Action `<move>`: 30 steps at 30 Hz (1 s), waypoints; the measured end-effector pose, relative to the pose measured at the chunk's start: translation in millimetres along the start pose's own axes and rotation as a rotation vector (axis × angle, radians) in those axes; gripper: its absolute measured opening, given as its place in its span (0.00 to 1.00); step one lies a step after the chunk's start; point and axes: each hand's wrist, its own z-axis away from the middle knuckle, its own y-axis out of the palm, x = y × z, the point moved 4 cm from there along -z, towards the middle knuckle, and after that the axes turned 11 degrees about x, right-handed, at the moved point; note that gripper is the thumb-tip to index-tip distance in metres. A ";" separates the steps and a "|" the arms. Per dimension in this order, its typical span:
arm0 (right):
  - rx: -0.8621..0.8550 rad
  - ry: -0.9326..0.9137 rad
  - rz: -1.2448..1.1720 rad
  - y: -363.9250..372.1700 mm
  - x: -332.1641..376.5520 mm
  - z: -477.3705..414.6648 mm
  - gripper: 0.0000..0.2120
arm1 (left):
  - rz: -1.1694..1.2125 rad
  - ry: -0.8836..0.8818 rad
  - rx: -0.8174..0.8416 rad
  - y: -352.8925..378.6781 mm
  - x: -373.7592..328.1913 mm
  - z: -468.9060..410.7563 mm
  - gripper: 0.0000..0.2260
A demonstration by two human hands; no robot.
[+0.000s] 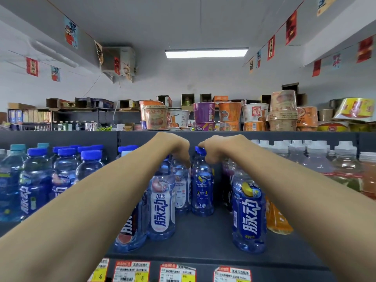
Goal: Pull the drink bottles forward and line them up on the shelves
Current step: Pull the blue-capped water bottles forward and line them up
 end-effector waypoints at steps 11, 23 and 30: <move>-0.134 -0.078 -0.104 -3.7 -13.0 -10.3 0.21 | 0.302 0.131 -0.115 -16.0 16.0 -5.5 0.11; -0.108 -0.047 -0.041 -8.5 -15.0 -22.7 0.15 | 0.253 0.186 -0.118 -16.9 27.2 -11.8 0.10; -0.044 -0.020 -0.003 -9.7 -10.2 -26.0 0.17 | 0.208 0.188 -0.159 -18.3 24.9 -4.9 0.18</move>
